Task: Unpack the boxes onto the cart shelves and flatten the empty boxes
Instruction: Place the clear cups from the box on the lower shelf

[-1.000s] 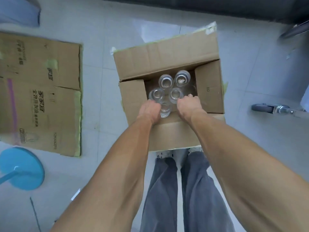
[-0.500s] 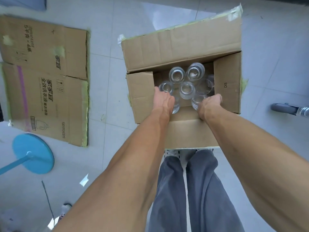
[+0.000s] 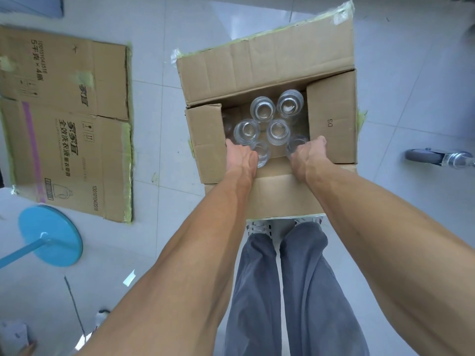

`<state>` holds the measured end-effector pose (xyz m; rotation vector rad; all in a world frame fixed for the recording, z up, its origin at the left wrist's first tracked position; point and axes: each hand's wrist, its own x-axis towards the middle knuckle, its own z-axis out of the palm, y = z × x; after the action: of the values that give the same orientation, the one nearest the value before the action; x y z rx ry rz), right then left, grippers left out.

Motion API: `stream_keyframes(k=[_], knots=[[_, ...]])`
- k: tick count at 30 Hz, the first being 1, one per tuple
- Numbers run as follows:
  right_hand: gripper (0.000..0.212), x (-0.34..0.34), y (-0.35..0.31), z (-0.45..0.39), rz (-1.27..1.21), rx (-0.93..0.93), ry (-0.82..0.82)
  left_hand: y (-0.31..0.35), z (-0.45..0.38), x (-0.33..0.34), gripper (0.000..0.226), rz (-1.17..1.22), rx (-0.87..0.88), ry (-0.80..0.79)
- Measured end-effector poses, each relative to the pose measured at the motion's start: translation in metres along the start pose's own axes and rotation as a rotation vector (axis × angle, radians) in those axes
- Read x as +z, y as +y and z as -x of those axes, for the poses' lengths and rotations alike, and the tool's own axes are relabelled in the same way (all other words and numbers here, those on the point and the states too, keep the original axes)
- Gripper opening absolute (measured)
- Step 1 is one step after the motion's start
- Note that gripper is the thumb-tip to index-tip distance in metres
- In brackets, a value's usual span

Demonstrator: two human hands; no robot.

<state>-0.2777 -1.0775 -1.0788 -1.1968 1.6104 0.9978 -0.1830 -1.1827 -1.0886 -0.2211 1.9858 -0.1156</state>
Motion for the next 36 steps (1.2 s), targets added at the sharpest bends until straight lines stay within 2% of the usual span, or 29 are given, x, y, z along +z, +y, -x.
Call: stream_keyframes(k=[2, 5, 7, 10, 14, 19, 25, 31, 33, 36], knots=[[0.026, -0.009, -0.004, 0.016, -0.024, 0.019, 0.101, -0.004, 0.012, -0.006, 0.02, -0.007, -0.068, -0.012], [0.017, -0.026, -0.003, 0.052, -0.015, 0.142, 0.195, -0.02, 0.031, -0.013, 0.024, 0.071, -0.202, 0.002], [0.021, -0.029, 0.001, 0.069, -0.026, 0.22, 0.183, -0.037, 0.039, -0.016, 0.033, 0.165, -0.3, 0.006], [0.015, -0.02, 0.003, 0.088, -0.065, 0.259, 0.132, -0.067, 0.051, -0.012, 0.041, 0.293, -0.425, 0.01], [0.04, 0.007, -0.007, 0.104, 0.026, 0.382, 0.075, -0.098, 0.057, 0.018, 0.05, 0.451, -0.548, -0.005], [0.056, 0.024, -0.006, 0.097, -0.057, 0.514, 0.154, -0.101, 0.062, 0.062, 0.06, 0.712, -0.525, -0.037], [0.063, 0.026, 0.001, 0.099, -0.262, 0.574, 0.149, -0.091, 0.069, 0.066, 0.064, 0.724, -0.469, -0.054], [0.062, 0.022, 0.011, 0.102, -0.403, 0.563, 0.171, -0.09, 0.077, 0.045, 0.057, 0.737, -0.483, -0.059], [0.06, 0.018, 0.016, 0.091, -0.503, 0.559, 0.128, -0.092, 0.075, 0.04, 0.058, 0.787, -0.501, -0.061], [0.059, 0.015, 0.027, 0.066, -0.724, 0.665, 0.099, -0.094, 0.066, 0.042, 0.063, 0.865, -0.559, -0.052]])
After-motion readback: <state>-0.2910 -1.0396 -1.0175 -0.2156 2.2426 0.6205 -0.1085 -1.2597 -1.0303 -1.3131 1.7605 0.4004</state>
